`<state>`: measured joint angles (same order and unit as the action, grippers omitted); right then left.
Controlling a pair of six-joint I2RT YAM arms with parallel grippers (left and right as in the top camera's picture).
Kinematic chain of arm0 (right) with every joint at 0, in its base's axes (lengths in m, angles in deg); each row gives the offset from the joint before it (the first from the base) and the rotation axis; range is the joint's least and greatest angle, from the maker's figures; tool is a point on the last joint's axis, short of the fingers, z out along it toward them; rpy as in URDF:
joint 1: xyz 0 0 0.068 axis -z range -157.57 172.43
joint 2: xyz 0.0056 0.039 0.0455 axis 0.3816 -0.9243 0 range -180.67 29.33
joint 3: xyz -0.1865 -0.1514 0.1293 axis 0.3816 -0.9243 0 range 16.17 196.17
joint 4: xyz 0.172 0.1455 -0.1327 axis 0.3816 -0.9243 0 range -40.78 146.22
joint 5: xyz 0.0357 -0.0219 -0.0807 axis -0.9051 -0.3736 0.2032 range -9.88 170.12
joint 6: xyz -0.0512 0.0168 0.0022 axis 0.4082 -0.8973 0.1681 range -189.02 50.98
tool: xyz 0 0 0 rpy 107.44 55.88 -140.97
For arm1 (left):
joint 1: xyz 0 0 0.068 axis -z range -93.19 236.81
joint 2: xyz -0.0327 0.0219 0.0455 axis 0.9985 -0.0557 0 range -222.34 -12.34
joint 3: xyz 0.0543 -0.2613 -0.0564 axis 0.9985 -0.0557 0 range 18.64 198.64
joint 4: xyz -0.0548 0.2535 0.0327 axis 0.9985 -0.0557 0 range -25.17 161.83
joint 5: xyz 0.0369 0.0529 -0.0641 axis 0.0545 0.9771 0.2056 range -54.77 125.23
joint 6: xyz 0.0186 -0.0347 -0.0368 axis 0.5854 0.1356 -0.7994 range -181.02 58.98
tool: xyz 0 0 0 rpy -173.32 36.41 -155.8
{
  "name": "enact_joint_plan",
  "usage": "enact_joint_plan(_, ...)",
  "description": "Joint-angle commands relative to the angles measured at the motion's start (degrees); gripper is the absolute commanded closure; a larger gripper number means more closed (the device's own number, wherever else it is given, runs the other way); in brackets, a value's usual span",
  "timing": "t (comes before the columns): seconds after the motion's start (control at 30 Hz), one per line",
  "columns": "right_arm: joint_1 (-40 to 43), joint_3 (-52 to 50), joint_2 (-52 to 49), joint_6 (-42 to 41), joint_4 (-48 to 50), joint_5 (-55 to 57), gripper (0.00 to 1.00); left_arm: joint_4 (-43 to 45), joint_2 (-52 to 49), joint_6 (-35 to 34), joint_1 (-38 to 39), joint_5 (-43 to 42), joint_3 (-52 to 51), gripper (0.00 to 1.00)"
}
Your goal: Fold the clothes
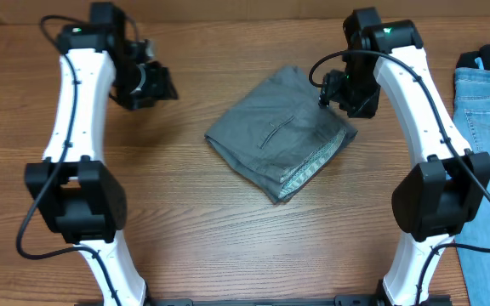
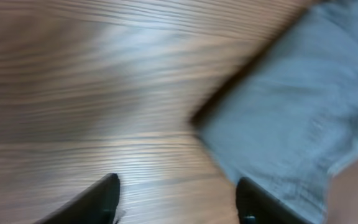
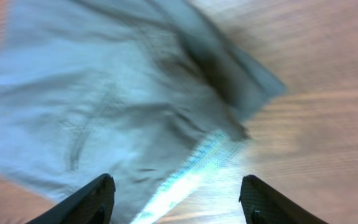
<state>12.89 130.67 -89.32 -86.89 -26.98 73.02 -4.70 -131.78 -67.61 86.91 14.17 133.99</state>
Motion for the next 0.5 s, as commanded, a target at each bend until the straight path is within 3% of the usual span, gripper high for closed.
enact_joint_plan(0.0,0.0,0.3,-0.3,2.9,2.5,-5.0,0.39,0.2,0.9,5.4,5.9,-5.5,-0.7,0.71)
enact_joint_plan(0.07,0.1,-0.2,-0.4,2.9,5.2,-5.2,0.57,0.9,0.9,5.4,8.9,-5.5,-1.2,0.91)
enact_joint_plan(0.1,0.1,-0.7,-0.4,2.9,6.9,-5.8,0.66,1.8,0.9,5.4,10.5,-5.5,-1.8,0.96)
enact_joint_plan(0.23,0.1,-4.1,-0.9,2.9,11.6,-8.9,0.85,6.1,0.8,4.9,16.7,-6.0,-6.0,0.96)
enact_joint_plan(0.47,0.2,-12.4,-1.3,2.8,17.9,-10.4,0.93,16.8,0.7,2.8,24.9,-13.6,-14.9,0.96)
